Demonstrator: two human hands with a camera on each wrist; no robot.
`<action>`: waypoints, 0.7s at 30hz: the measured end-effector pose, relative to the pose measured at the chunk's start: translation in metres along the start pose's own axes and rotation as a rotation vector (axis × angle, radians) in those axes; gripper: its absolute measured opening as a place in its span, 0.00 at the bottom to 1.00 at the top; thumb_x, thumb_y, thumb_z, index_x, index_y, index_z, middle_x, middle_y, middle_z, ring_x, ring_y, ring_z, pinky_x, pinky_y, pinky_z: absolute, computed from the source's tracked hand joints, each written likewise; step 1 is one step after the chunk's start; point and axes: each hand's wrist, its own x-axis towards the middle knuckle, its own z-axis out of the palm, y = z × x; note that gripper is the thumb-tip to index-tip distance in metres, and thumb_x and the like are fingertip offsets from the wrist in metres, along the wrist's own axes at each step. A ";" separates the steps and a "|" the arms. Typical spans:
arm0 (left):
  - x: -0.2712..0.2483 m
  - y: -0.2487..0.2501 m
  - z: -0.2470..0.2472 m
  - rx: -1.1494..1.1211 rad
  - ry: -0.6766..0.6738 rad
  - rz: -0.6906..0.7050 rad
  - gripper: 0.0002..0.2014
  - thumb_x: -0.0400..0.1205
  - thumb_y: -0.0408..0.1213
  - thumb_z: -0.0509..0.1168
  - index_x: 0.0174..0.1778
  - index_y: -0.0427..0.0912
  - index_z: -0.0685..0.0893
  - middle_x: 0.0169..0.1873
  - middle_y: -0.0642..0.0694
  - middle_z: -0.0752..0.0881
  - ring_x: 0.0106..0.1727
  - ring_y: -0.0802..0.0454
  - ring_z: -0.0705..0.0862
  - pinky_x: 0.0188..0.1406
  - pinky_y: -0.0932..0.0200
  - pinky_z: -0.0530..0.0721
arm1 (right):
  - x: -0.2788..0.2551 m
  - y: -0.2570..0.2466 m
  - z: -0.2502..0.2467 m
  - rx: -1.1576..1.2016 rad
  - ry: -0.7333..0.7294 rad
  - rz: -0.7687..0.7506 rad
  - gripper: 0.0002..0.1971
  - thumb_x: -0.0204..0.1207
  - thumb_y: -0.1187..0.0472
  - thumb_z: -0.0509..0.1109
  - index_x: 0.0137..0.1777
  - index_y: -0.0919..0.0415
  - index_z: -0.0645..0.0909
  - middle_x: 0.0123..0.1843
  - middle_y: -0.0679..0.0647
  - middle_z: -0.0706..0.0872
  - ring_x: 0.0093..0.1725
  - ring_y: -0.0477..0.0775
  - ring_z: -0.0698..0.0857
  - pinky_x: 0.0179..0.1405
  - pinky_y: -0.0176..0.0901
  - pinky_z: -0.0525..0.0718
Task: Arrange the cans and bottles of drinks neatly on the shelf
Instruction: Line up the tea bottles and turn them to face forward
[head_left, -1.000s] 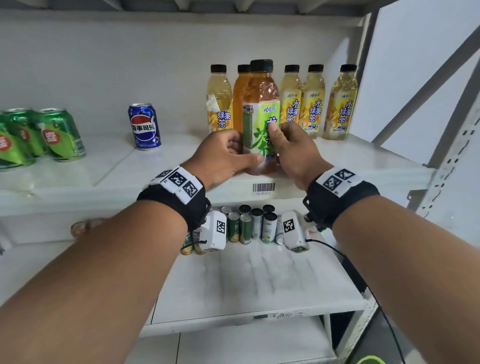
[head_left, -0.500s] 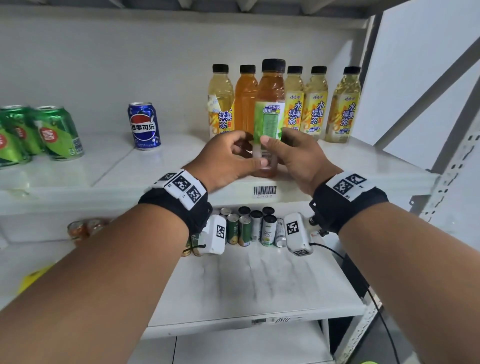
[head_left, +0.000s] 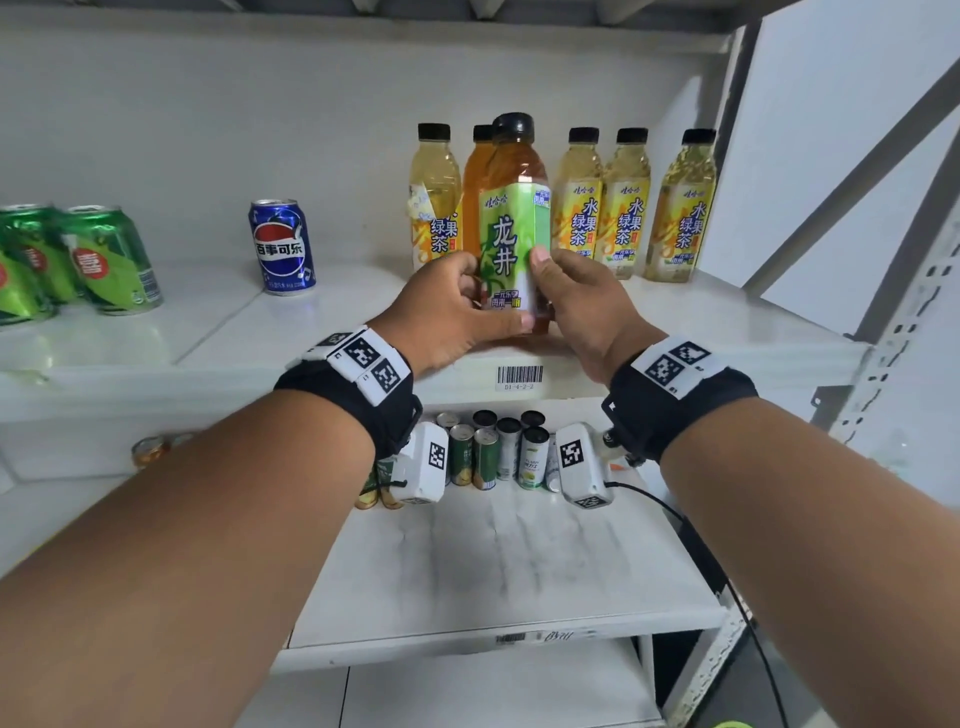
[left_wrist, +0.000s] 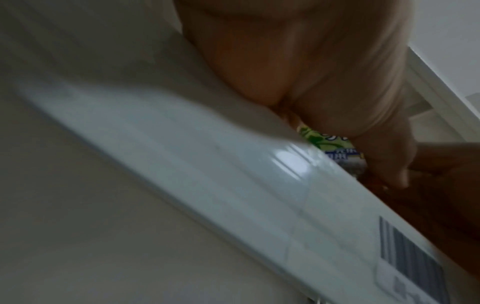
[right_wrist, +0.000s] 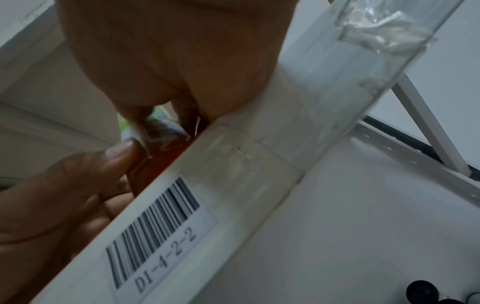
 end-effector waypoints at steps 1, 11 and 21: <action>0.000 -0.001 0.001 0.038 0.030 0.018 0.39 0.62 0.49 0.92 0.67 0.46 0.82 0.53 0.46 0.96 0.56 0.46 0.96 0.58 0.41 0.95 | -0.001 0.001 0.000 -0.023 0.000 -0.019 0.26 0.81 0.35 0.72 0.57 0.60 0.88 0.49 0.58 0.94 0.47 0.59 0.93 0.49 0.58 0.93; 0.000 0.000 -0.005 0.127 0.019 0.004 0.41 0.59 0.57 0.90 0.68 0.51 0.85 0.57 0.56 0.95 0.58 0.56 0.94 0.64 0.45 0.93 | -0.008 0.000 -0.002 -0.044 -0.054 -0.097 0.19 0.83 0.62 0.78 0.70 0.69 0.82 0.61 0.63 0.93 0.62 0.64 0.92 0.61 0.63 0.92; -0.002 -0.003 -0.009 0.020 0.084 -0.024 0.32 0.66 0.45 0.88 0.65 0.46 0.87 0.56 0.50 0.96 0.58 0.48 0.95 0.62 0.39 0.94 | -0.004 0.003 0.004 -0.063 0.035 -0.096 0.18 0.82 0.55 0.80 0.64 0.66 0.85 0.59 0.70 0.90 0.58 0.64 0.91 0.63 0.63 0.90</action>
